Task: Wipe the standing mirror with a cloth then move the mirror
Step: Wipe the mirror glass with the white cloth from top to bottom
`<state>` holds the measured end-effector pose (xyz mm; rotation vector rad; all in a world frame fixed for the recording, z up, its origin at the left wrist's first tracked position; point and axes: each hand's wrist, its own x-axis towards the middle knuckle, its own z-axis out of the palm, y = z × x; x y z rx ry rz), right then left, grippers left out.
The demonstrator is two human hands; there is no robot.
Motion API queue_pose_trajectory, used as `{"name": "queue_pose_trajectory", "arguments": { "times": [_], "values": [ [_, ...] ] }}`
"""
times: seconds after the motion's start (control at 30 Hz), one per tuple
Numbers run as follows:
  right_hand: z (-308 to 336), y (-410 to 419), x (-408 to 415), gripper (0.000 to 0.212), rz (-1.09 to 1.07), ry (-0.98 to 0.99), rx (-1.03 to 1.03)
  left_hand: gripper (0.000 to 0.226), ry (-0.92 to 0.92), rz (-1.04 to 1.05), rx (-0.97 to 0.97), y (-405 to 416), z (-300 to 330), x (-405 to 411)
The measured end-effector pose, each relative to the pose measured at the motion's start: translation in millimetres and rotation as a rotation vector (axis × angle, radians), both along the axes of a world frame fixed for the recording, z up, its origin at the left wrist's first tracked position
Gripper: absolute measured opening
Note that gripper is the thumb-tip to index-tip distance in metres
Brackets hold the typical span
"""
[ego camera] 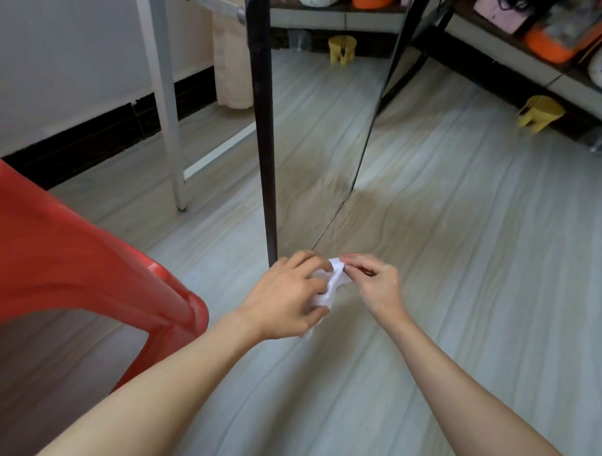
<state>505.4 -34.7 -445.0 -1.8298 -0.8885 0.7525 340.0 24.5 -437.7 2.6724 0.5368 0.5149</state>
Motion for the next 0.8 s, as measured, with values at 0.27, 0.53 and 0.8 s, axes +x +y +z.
{"name": "queue_pose_trajectory", "arguments": {
  "times": [0.27,0.53,0.8],
  "values": [
    [0,-10,7,0.029,-0.052,-0.033,-0.032,0.023,0.190,0.275,-0.022,-8,-2,9],
    [0,-11,-12,0.029,0.153,-0.069,-0.115,0.014,-0.259,0.785,-1.434,-3,-6,8],
    [-8,-10,-39,0.021,0.092,0.441,-0.071,0.044,-0.412,0.459,-1.889,-5,16,13]
  ]
}}
